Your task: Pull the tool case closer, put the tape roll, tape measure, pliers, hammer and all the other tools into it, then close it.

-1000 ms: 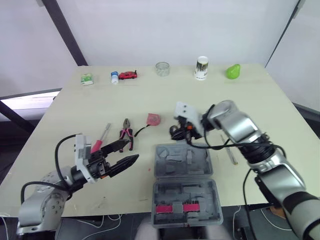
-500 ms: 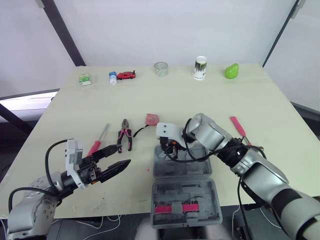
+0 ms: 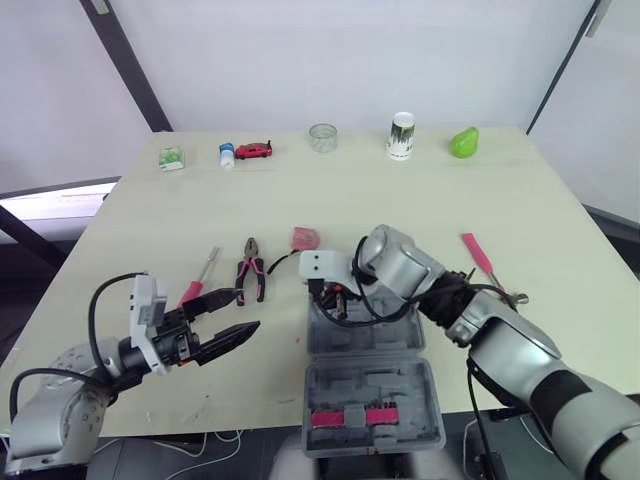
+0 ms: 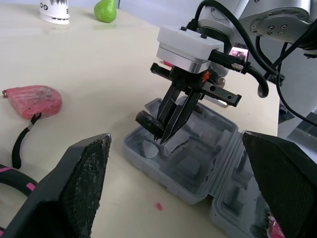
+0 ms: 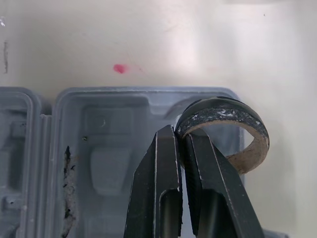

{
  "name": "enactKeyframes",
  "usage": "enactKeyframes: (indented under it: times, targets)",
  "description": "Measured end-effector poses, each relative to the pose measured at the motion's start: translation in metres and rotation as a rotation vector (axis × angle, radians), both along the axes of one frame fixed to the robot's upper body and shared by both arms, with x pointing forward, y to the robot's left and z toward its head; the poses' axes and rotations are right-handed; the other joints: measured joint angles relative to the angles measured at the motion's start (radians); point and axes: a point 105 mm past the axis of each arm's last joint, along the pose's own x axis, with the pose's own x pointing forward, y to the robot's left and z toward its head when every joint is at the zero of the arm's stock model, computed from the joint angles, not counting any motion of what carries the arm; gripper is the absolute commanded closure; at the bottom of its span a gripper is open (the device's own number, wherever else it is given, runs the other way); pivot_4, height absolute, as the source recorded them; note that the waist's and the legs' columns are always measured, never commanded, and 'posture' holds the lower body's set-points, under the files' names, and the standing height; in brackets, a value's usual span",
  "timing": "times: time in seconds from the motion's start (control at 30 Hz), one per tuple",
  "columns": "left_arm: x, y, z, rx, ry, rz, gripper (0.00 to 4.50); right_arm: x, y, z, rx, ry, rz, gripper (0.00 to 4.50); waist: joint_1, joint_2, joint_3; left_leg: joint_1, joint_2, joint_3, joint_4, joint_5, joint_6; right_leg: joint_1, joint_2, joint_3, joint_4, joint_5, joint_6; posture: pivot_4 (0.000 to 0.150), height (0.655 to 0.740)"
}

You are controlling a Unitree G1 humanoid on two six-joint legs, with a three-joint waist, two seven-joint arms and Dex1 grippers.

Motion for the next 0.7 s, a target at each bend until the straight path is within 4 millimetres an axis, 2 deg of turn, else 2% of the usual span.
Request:
enactKeyframes:
  times: [0.3, 0.33, 0.37, 0.4, 0.43, 0.57, 0.63, 0.7]
  targets:
    - [-0.0001, -0.0001, -0.0001, 0.001, 0.0, -0.001, 0.0, -0.0009, 0.0007, -0.0035, -0.018, 0.004, 0.016, 4.45, 0.0, 0.0, 0.0, 0.0, 0.0, 0.0, 0.0, 0.0, 0.0, 0.0, -0.002, 0.0, 0.0, 0.0, 0.0, 0.15, 0.74]
    - [-0.0001, -0.0001, -0.0001, 0.001, 0.0, -0.001, 0.0, -0.0008, 0.0005, -0.0036, -0.019, 0.004, 0.016, 3.81, 0.0, 0.0, 0.0, 0.0, 0.0, 0.0, 0.0, 0.0, 0.0, 0.0, -0.002, 0.0, 0.0, 0.0, 0.0, 0.15, 0.74]
    - [0.0, -0.0001, -0.0001, 0.002, 0.0, -0.001, 0.0, -0.0009, 0.0004, -0.0036, -0.02, 0.004, 0.018, 3.59, 0.0, 0.0, 0.0, 0.0, 0.0, 0.0, 0.0, 0.0, 0.0, 0.0, -0.002, 0.0, 0.0, 0.0, 0.0, 0.15, 0.74]
    - [0.0001, -0.0001, -0.0001, 0.002, -0.001, -0.001, 0.0, -0.001, 0.0003, -0.0036, -0.021, 0.004, 0.02, 3.15, 0.0, 0.0, 0.0, 0.0, 0.0, 0.0, 0.0, 0.0, 0.0, 0.0, -0.002, 0.0, 0.0, 0.0, 0.0, 0.15, 0.74]
    - [0.0003, 0.0, 0.0001, 0.002, -0.001, -0.001, 0.0, -0.0013, 0.0004, -0.0036, -0.022, 0.005, 0.023, 2.49, 0.0, 0.0, 0.0, 0.0, 0.0, 0.0, 0.0, 0.0, 0.0, 0.0, -0.002, 0.0, 0.0, 0.0, 0.0, 0.15, 0.74]
    - [0.0019, -0.0002, 0.0011, 0.003, -0.006, 0.0, 0.0, -0.0019, 0.0016, -0.0034, -0.021, 0.004, 0.029, 0.66, 0.0, 0.0, 0.0, 0.0, 0.0, 0.0, 0.0, 0.0, 0.0, 0.0, -0.002, 0.0, 0.0, 0.0, 0.0, 0.15, 0.74]
    - [0.0027, -0.0005, 0.0016, 0.006, -0.009, -0.001, 0.0, -0.0016, 0.0015, -0.003, -0.019, 0.003, 0.029, 0.03, 0.0, 0.0, 0.0, 0.0, 0.0, 0.0, 0.0, 0.0, 0.0, 0.0, -0.002, 0.0, 0.0, 0.0, 0.0, 0.15, 0.74]
    - [0.0031, -0.001, 0.0014, 0.008, -0.009, -0.002, 0.0, -0.0002, 0.0007, -0.0013, -0.009, 0.001, 0.024, 0.03, 0.0, 0.0, 0.0, 0.0, 0.0, 0.0, 0.0, 0.0, 0.0, 0.0, -0.002, 0.0, 0.0, 0.0, 0.0, 0.15, 0.74]
